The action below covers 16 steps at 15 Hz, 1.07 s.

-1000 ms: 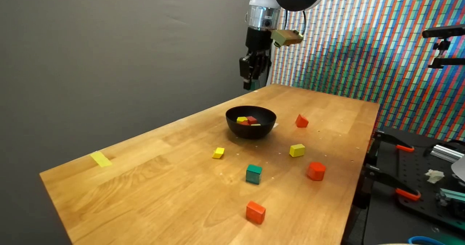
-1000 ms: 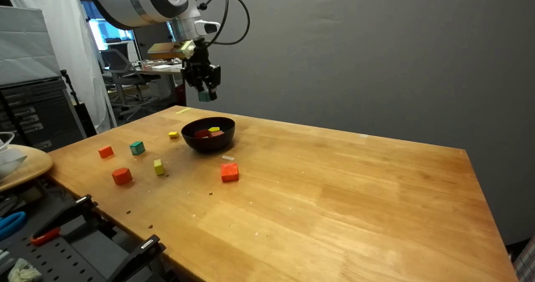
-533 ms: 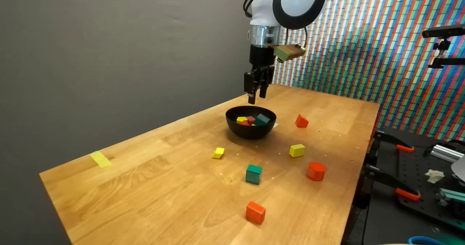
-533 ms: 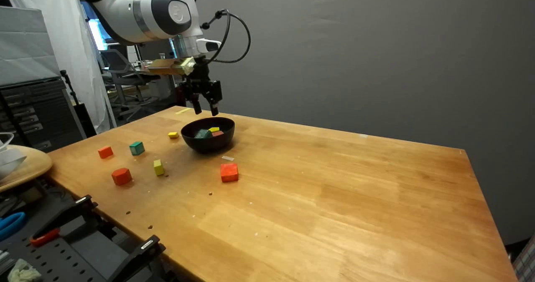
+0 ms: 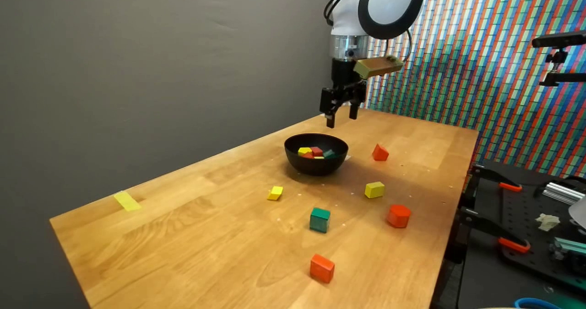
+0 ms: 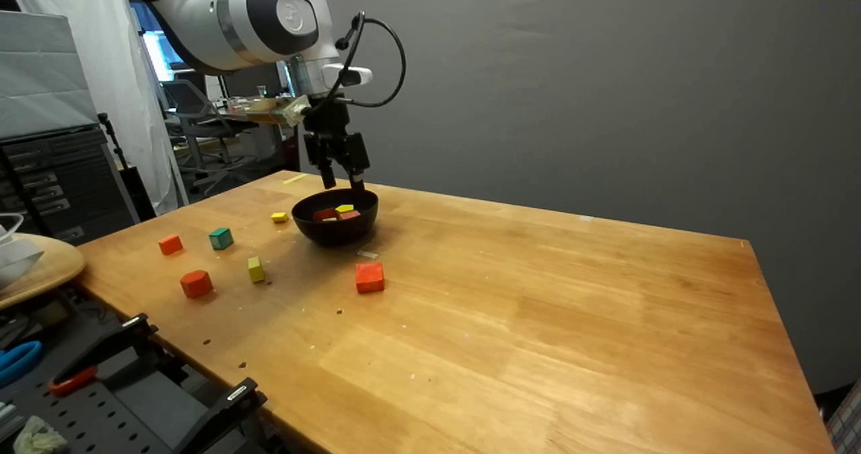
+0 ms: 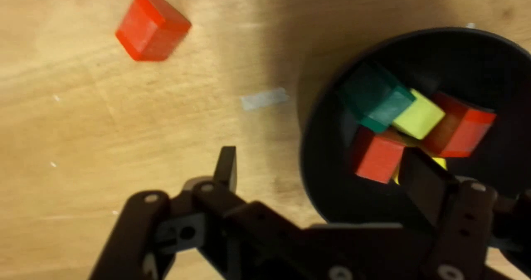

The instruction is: Put the colored blocks into the black bowl

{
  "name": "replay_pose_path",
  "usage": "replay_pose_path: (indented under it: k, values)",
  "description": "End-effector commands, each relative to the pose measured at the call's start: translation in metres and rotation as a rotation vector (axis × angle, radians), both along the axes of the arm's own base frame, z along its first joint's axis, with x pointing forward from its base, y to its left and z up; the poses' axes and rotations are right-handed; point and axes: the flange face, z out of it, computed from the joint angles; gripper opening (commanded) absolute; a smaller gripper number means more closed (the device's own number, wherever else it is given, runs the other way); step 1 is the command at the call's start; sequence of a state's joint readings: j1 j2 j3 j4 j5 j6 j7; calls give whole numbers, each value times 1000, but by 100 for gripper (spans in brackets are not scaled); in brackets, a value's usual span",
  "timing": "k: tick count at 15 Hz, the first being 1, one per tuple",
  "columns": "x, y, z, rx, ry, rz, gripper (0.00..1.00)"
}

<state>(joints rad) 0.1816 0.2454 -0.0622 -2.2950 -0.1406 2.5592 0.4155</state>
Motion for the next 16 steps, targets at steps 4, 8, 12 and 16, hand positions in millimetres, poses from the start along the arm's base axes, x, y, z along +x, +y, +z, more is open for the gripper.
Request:
replay_pose_path:
  k: [4,8,12,16]
  values:
    - [-75,-93,-34,15,52,-373,100]
    - [-93,-128,-61,57,13,-501,100]
    - [-91,-134,-76,94,-7,-563,94]
    - [-77,-123,-86,135,-32,-583,72]
